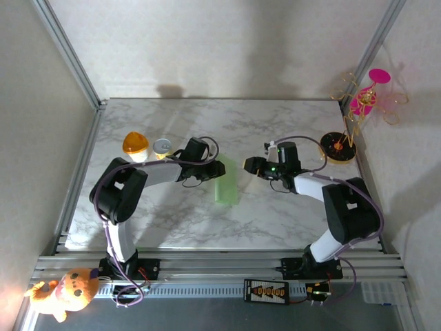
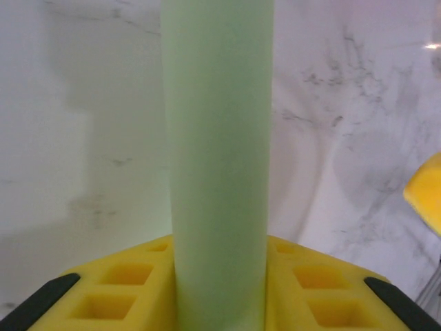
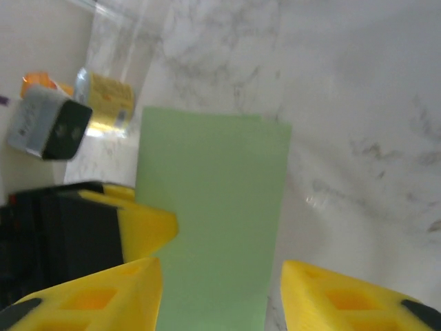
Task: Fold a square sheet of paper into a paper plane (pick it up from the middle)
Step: First fold in half a square sheet of paper at the center of the table.
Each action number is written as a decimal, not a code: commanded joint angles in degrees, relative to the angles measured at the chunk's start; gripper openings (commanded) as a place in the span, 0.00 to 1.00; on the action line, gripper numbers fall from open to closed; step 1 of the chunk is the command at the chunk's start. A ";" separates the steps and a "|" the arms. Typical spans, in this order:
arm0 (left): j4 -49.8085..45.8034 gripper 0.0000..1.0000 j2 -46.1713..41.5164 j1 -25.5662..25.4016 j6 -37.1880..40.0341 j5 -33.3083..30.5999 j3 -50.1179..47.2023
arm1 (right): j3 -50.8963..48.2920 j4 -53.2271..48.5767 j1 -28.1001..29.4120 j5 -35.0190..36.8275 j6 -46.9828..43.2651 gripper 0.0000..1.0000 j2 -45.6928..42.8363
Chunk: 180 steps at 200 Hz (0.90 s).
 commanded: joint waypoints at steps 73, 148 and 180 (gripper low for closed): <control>-4.30 0.26 3.62 0.64 5.32 -5.30 0.88 | 14.09 -13.98 11.14 9.15 -0.07 0.12 13.82; -8.71 0.37 0.80 0.48 3.83 -9.16 1.50 | 16.51 -19.73 12.29 13.01 2.29 0.08 17.91; -14.63 0.56 -3.30 -0.53 -0.42 -16.73 0.91 | 16.19 -19.87 12.25 12.65 4.31 0.08 19.17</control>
